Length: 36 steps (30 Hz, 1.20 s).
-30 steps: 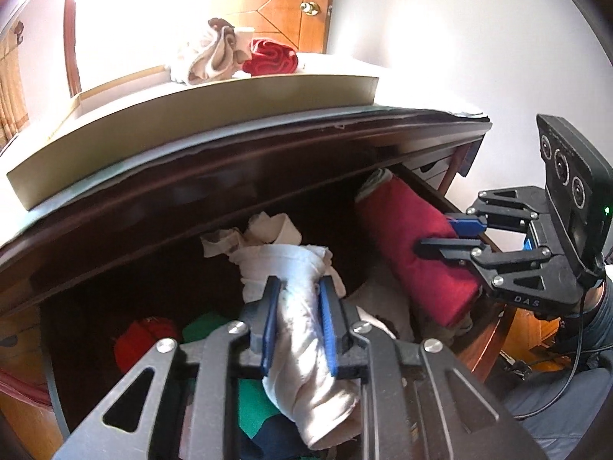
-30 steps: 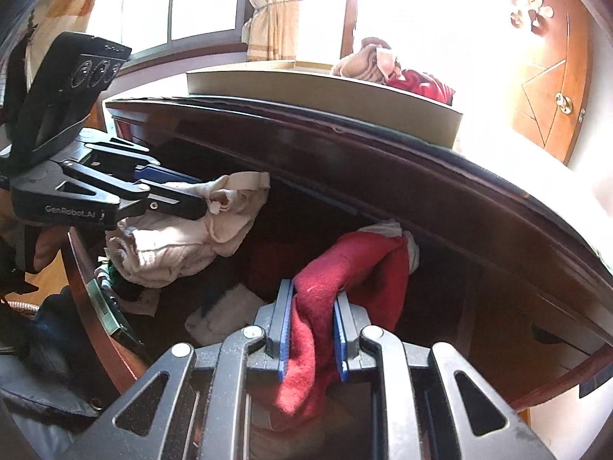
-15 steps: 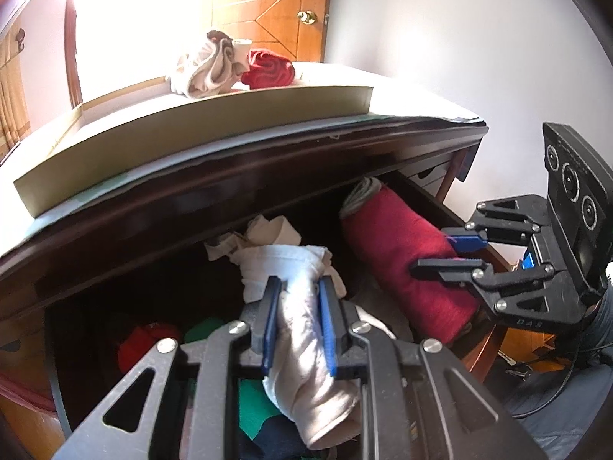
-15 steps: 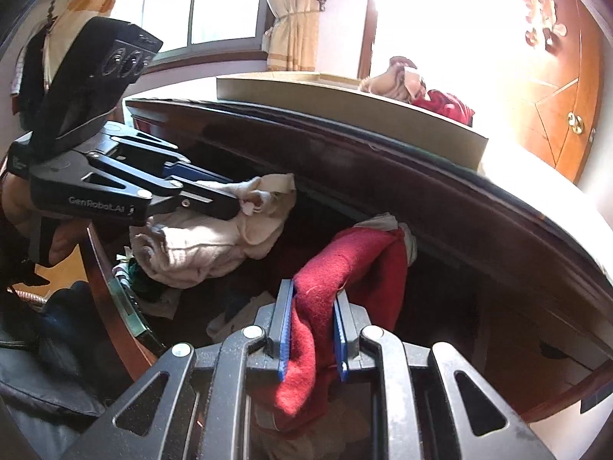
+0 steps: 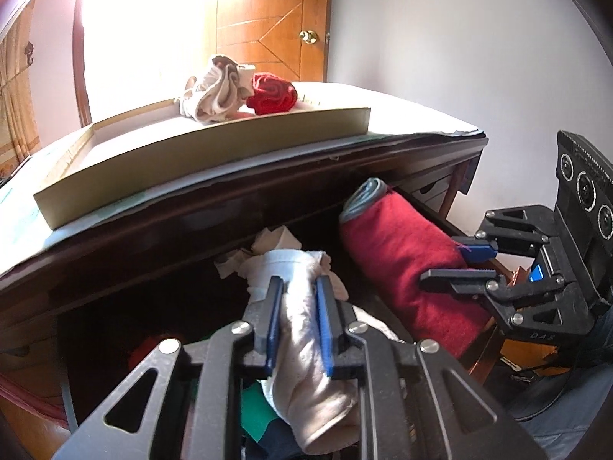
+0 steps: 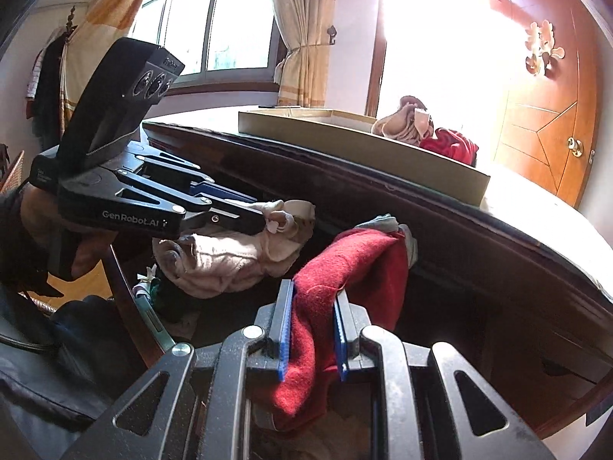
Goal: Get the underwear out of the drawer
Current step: 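Lift the white underwear and dark red garment up out of the drawer with both tools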
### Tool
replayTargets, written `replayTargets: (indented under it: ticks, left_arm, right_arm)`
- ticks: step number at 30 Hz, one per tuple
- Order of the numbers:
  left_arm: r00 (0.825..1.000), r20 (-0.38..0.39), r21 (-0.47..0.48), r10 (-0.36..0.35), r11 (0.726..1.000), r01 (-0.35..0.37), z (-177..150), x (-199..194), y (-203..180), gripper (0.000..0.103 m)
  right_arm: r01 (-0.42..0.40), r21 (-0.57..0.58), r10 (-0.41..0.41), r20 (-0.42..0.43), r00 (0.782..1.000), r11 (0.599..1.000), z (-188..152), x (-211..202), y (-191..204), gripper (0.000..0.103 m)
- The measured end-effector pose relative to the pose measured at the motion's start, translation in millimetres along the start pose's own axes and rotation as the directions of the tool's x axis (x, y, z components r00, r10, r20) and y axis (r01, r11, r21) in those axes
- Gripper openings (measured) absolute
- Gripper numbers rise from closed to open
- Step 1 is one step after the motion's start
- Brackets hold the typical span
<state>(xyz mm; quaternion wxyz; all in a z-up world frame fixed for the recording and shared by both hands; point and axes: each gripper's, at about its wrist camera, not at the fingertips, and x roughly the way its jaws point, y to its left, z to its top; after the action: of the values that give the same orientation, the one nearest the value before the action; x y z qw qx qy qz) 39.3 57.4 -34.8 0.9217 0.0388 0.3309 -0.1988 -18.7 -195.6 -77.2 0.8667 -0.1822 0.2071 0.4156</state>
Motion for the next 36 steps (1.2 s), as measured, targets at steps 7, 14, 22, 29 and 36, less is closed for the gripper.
replayTargets:
  ticks: [7,14,22,29,36]
  left_arm:
    - [0.999,0.043,0.01,0.006,1.0,-0.007,-1,-6,-1,0.014]
    - [0.995,0.094,-0.007,0.021,1.0,-0.02,-2,-14,1,0.014]
    - [0.988,0.145,-0.029,0.055,0.998,-0.052,-5,-22,0,0.013]
    - [0.984,0.167,-0.027,0.055,0.998,-0.051,-7,-29,-5,0.013]
    - [0.98,0.192,-0.021,0.06,0.998,-0.057,-8,-37,-10,0.012]
  right_arm:
    - [0.001,0.005,-0.001,0.019,1.0,1.0,-1,-4,1,0.02]
    - [0.01,0.012,-0.011,0.041,0.999,1.0,-2,-6,0,0.02]
    - [0.02,0.017,-0.021,0.066,0.998,1.0,-5,-9,2,0.02]
    - [0.028,0.014,-0.029,0.085,0.996,1.0,-4,-14,5,0.02]
    - [0.036,0.004,-0.036,0.107,0.994,0.999,-1,-17,8,0.02]
